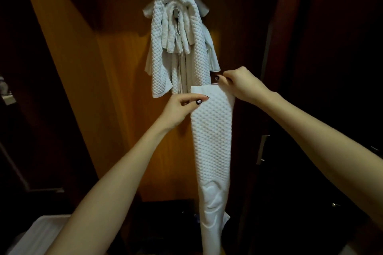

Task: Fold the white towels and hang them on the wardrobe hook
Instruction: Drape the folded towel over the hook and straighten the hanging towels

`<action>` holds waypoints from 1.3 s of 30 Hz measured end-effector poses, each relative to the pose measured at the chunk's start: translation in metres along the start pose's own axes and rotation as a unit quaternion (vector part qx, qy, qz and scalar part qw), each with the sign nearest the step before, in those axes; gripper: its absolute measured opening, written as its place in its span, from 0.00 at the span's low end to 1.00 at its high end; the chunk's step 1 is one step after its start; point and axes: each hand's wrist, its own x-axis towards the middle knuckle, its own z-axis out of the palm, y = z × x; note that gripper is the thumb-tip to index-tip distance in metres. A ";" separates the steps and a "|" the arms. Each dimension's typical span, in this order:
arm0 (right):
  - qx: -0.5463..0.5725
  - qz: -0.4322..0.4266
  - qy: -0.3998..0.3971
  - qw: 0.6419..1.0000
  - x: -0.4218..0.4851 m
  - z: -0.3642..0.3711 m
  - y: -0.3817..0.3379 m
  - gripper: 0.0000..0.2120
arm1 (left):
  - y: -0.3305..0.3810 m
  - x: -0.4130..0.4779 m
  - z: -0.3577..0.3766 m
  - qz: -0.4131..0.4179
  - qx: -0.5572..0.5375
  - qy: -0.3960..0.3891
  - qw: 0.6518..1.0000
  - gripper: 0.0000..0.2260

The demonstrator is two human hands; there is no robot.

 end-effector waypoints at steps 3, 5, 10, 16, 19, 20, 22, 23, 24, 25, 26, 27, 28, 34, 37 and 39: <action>0.052 0.026 0.059 0.997 -0.002 0.005 0.008 0.23 | -0.003 -0.001 0.010 0.004 0.060 -0.036 0.998 0.14; 0.097 0.056 0.096 0.989 -0.007 0.012 0.014 0.23 | -0.007 -0.002 0.018 0.009 0.116 -0.072 0.991 0.20; 0.249 0.164 0.121 0.947 -0.021 0.018 0.025 0.09 | -0.010 0.002 0.030 0.039 0.098 -0.008 0.994 0.19; 0.439 0.140 0.005 0.887 -0.065 0.029 0.020 0.42 | 0.008 0.017 0.034 0.039 0.048 0.064 0.996 0.19; 0.480 0.094 0.021 0.872 -0.064 0.031 0.013 0.42 | 0.019 0.025 0.031 0.074 0.073 0.035 0.994 0.20; 0.488 0.091 0.035 0.867 -0.060 0.028 0.012 0.42 | 0.021 0.027 0.030 0.083 0.080 0.035 0.993 0.20; 0.441 0.089 0.044 0.892 -0.050 0.020 0.008 0.42 | 0.023 0.030 0.028 0.093 0.104 0.046 0.989 0.19; 0.406 0.084 0.040 0.909 -0.046 0.017 0.005 0.42 | 0.023 0.030 0.027 0.097 0.121 0.051 0.987 0.18; 0.367 0.075 0.039 0.926 -0.042 0.015 0.002 0.42 | 0.022 0.030 0.027 0.101 0.133 0.051 0.985 0.17; 0.322 0.067 0.056 0.943 -0.039 0.013 -0.002 0.39 | 0.020 0.030 0.027 0.102 0.142 0.051 0.983 0.16; 0.272 0.062 0.101 0.955 -0.037 0.012 -0.006 0.34 | 0.018 0.028 0.028 0.103 0.150 0.054 0.982 0.16; 0.231 0.058 0.167 0.957 -0.037 0.012 -0.009 0.27 | 0.015 0.026 0.029 0.104 0.162 0.063 0.979 0.15; 0.210 0.059 0.228 0.949 -0.036 0.013 -0.011 0.21 | 0.011 0.023 0.029 0.102 0.179 0.076 0.976 0.15; 0.248 0.055 0.077 0.964 -0.032 0.013 -0.006 0.25 | 0.003 0.008 0.030 0.082 0.190 0.024 0.978 0.18; 0.363 0.084 -0.018 0.928 -0.029 0.018 0.001 0.36 | 0.002 0.001 0.032 0.084 0.168 0.008 0.982 0.19; 0.408 0.092 -0.034 0.908 -0.031 0.023 0.006 0.39 | 0.000 -0.001 0.032 0.081 0.159 0.008 0.984 0.18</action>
